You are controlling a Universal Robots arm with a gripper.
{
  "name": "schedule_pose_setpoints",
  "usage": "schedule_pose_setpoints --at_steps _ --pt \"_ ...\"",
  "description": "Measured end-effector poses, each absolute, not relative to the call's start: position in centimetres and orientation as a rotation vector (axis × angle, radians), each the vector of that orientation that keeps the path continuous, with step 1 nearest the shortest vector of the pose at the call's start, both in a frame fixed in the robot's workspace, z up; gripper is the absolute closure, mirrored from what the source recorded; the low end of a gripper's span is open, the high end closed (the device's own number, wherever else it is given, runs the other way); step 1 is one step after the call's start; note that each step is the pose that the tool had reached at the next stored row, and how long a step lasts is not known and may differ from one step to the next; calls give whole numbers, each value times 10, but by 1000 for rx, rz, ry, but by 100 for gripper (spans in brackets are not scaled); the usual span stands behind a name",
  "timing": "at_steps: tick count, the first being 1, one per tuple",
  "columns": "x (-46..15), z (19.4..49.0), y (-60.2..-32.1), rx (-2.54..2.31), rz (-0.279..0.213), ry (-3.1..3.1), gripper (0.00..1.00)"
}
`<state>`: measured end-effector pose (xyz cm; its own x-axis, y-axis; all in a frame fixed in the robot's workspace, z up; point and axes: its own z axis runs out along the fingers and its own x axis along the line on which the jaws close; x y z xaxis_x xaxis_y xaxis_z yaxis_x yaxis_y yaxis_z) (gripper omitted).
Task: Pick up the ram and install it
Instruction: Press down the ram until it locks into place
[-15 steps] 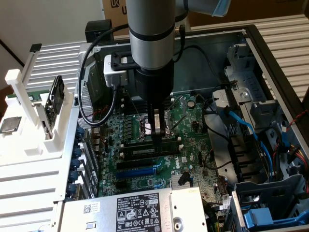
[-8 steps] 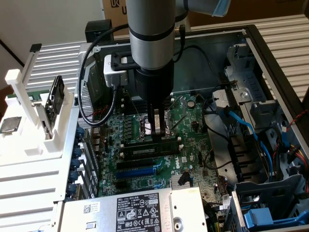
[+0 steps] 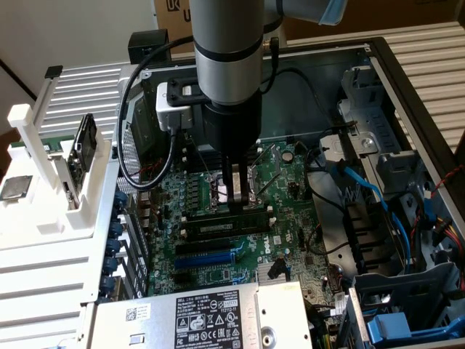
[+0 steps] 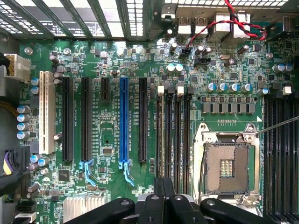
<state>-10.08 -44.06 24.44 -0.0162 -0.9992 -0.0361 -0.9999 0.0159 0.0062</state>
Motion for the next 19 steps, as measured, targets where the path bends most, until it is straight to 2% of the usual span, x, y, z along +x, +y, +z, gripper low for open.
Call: schedule_pose_setpoints --at_steps 19 --pt "-111 244 -436 -2190 44 2222 90"
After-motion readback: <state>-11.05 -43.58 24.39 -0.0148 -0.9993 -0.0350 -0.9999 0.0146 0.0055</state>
